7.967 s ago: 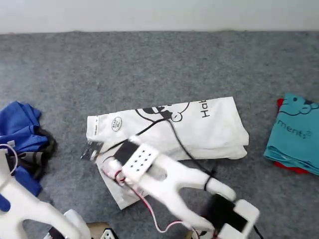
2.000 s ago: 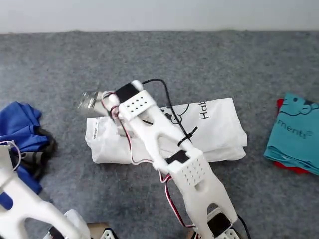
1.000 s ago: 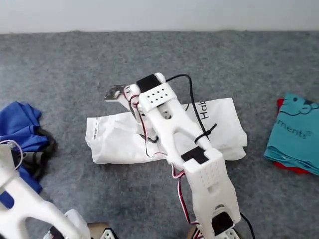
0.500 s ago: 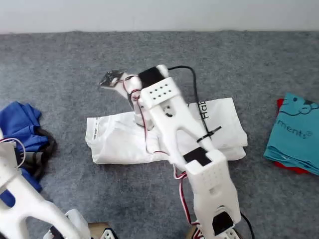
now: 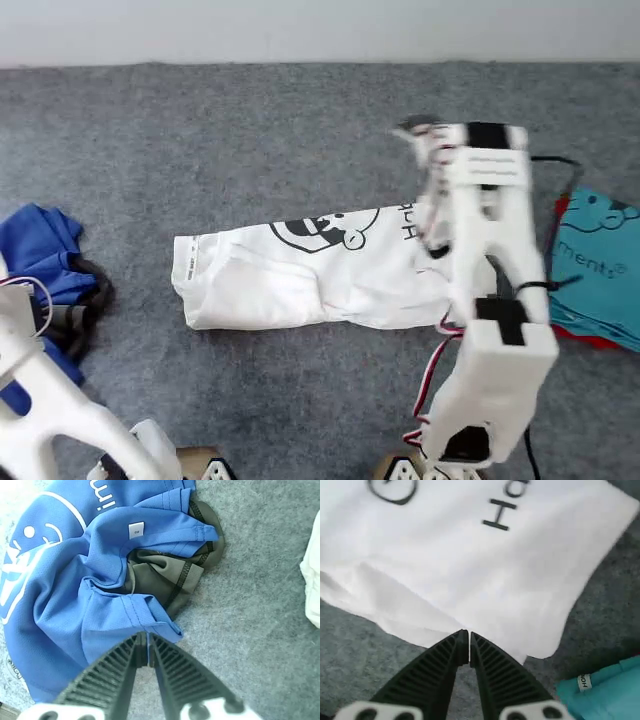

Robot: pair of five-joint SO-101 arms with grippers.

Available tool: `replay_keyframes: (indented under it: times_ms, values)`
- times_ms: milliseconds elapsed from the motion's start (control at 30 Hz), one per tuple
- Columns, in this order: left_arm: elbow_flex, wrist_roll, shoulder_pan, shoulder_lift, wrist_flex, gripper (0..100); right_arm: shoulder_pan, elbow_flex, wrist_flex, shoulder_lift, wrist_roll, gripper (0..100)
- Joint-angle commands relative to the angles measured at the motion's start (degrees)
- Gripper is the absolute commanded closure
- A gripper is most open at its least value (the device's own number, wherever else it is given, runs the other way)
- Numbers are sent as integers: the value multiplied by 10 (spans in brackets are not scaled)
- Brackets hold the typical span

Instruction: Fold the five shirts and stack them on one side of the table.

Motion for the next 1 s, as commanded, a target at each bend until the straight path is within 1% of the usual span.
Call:
replay_keyframes:
  times_ms: [0,67,100,200,233,267,467,667,767,833,933,967]
  values:
    - [3,-3,4,-8,-6,981,32,0,-27,20,-5,989]
    - [8,-3,4,-8,-4,981,34,-1,-24,25,-14,975]
    - [13,-3,4,-8,-5,981,34,-1,-22,26,-29,943]
    - [25,-3,4,-8,-4,981,35,-1,-29,26,-83,801]
    - [28,-3,4,-8,-4,981,36,-1,-36,27,-97,764]
    - [30,-3,4,-8,-4,981,36,-1,-44,29,-106,747]
    - [35,-3,4,-8,-3,981,37,1,-101,50,-111,745]
    - [36,-1,4,-8,-2,981,27,0,-113,132,-112,745]
    - [47,-1,4,-8,-2,981,10,0,-102,165,-113,761]
    - [55,-1,4,-8,-2,981,-1,0,-99,175,-108,831]
    - [63,-1,4,-10,-2,981,-8,0,-102,178,-107,969]
    - [65,-1,4,-11,-2,981,-7,0,-103,177,-107,997]
